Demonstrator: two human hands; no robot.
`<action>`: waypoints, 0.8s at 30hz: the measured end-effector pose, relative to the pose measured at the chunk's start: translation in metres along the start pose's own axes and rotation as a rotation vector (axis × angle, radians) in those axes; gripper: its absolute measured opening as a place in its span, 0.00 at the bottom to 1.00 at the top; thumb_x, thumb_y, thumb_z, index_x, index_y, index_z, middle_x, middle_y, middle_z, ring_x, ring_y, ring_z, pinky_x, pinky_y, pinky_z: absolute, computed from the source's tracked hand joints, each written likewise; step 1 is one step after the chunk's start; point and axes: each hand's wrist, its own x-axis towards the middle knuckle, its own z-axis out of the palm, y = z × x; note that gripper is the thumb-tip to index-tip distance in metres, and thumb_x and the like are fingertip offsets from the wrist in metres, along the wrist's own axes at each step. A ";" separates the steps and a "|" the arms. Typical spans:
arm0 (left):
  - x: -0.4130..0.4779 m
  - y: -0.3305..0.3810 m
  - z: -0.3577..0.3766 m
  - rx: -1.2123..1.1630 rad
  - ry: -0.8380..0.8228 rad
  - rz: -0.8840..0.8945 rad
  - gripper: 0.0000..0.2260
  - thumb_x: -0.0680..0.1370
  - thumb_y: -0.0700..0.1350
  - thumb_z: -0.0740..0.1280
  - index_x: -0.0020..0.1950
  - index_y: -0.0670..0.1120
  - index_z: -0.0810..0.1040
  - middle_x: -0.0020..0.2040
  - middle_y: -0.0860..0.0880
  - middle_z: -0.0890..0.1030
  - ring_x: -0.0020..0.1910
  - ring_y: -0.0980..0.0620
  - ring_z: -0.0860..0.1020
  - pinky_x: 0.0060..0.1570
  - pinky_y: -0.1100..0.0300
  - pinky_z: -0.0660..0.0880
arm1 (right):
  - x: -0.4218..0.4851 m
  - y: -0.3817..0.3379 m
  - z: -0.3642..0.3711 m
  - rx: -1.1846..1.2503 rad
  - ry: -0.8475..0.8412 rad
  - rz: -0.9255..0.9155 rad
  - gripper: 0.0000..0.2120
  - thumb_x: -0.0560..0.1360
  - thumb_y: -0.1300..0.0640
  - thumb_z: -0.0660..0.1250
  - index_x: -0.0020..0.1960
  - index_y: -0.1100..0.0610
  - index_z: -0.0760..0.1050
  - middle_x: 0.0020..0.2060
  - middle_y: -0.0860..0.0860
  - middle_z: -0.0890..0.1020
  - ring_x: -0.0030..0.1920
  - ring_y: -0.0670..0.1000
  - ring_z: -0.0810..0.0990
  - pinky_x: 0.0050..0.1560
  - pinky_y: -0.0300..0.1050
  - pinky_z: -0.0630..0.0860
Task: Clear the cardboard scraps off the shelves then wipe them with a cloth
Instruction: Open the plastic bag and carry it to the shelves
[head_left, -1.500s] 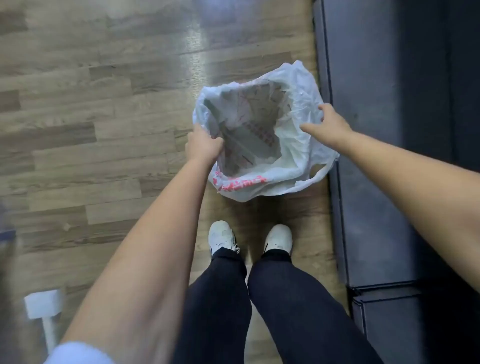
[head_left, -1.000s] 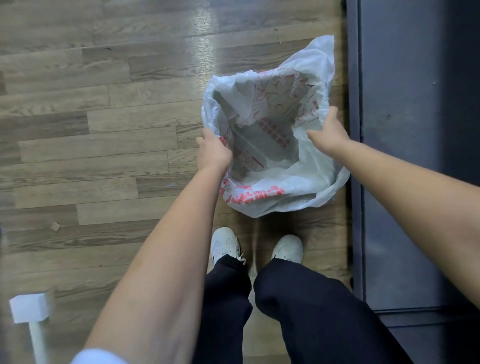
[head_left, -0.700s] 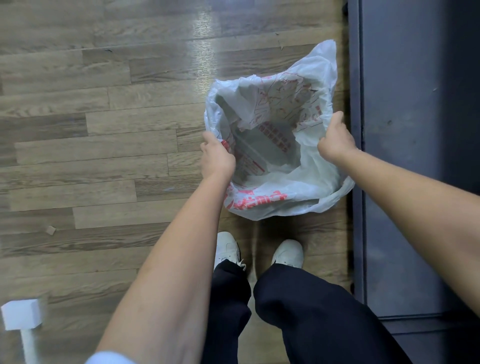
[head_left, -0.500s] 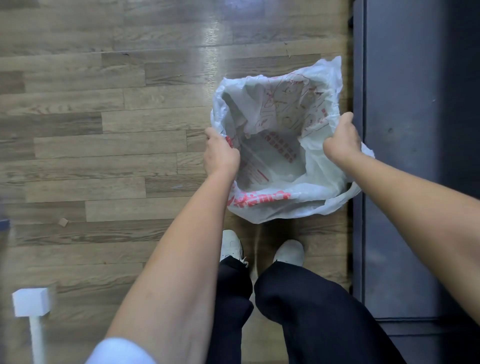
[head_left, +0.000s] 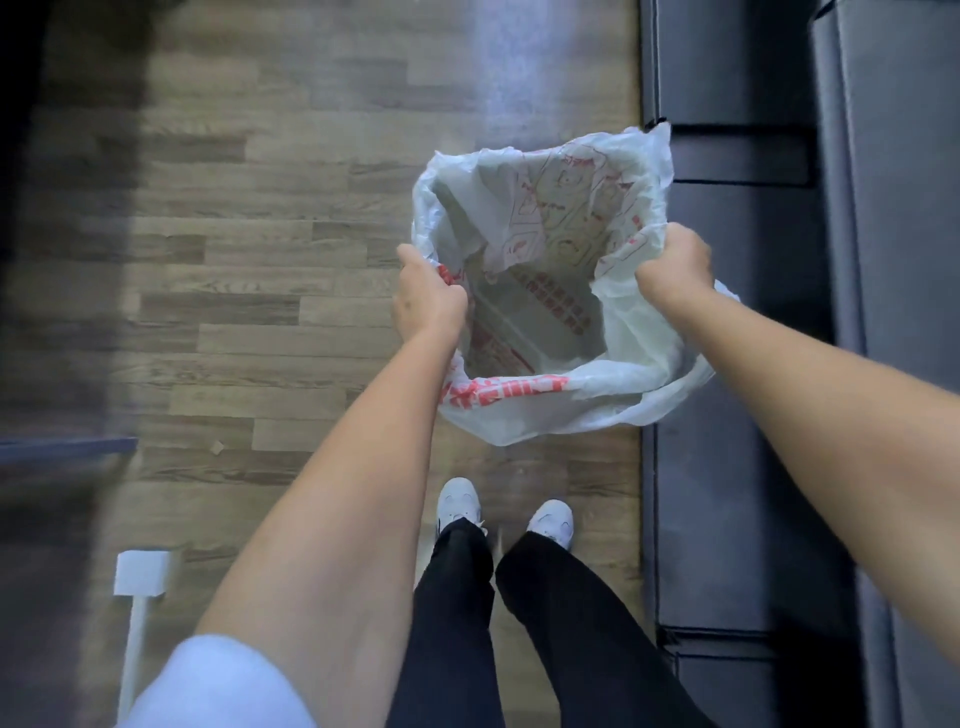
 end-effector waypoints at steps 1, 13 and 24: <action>-0.009 0.011 -0.015 -0.008 0.013 0.001 0.12 0.74 0.34 0.60 0.49 0.44 0.58 0.50 0.42 0.77 0.53 0.38 0.76 0.44 0.54 0.67 | -0.009 -0.011 -0.015 -0.002 0.007 -0.010 0.15 0.72 0.69 0.55 0.57 0.63 0.72 0.57 0.59 0.76 0.54 0.60 0.76 0.51 0.50 0.75; -0.070 0.083 -0.129 -0.084 0.112 0.040 0.13 0.74 0.35 0.61 0.57 0.41 0.65 0.51 0.43 0.77 0.56 0.39 0.75 0.46 0.53 0.68 | -0.078 -0.081 -0.120 0.018 0.102 -0.132 0.14 0.74 0.65 0.56 0.57 0.63 0.73 0.56 0.60 0.77 0.55 0.61 0.75 0.45 0.43 0.68; -0.084 0.064 -0.173 -0.133 0.171 0.010 0.10 0.75 0.35 0.60 0.54 0.43 0.64 0.56 0.42 0.77 0.56 0.39 0.76 0.46 0.53 0.70 | -0.110 -0.122 -0.121 -0.032 0.069 -0.257 0.11 0.75 0.64 0.56 0.52 0.62 0.74 0.53 0.59 0.77 0.55 0.61 0.75 0.45 0.45 0.69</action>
